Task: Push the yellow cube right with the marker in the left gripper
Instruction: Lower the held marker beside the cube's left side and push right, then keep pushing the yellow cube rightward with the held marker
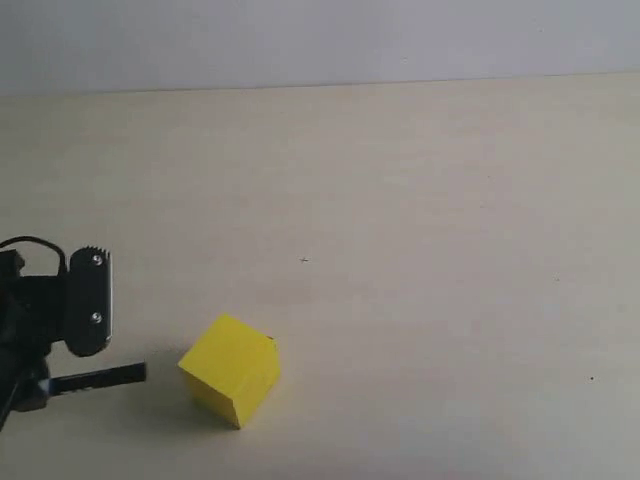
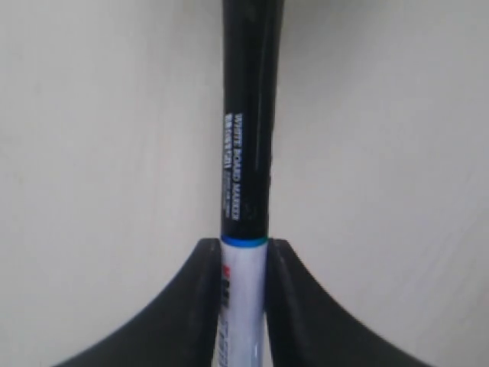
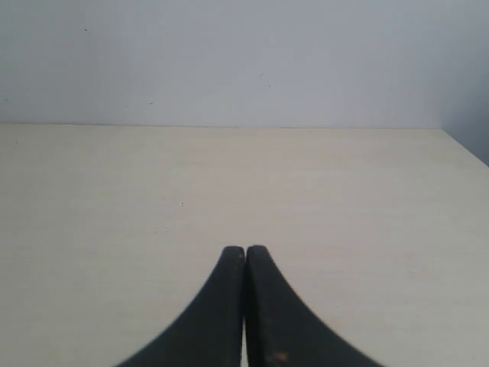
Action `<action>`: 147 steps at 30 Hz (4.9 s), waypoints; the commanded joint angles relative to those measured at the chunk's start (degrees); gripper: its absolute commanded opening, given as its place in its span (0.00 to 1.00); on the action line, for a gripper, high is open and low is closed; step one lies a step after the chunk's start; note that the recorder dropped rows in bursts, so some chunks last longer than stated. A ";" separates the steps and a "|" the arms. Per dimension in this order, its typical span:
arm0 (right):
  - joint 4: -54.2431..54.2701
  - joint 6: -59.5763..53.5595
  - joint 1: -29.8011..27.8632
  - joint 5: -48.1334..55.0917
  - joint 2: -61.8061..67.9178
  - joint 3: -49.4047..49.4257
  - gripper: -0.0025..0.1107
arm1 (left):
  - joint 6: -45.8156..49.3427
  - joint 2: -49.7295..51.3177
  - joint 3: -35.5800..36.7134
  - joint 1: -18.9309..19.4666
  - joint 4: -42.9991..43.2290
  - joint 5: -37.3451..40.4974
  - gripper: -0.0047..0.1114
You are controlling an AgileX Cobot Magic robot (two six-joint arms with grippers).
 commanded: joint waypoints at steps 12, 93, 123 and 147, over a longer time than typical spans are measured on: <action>0.05 -0.04 -0.35 -0.31 -0.29 0.25 0.02 | -10.34 7.85 -0.64 -1.80 6.05 -9.43 0.04; 0.33 -0.05 -0.35 -0.31 -0.29 0.25 0.02 | -9.46 14.09 -11.22 -18.66 -4.59 -11.58 0.04; 0.33 -0.05 -0.35 -0.31 -0.29 0.25 0.02 | -9.46 14.09 -11.22 -20.83 -3.15 -2.79 0.04; 0.33 -0.05 -0.35 -0.31 -0.29 0.25 0.02 | -9.46 14.09 -11.22 -20.83 -2.32 -9.70 0.04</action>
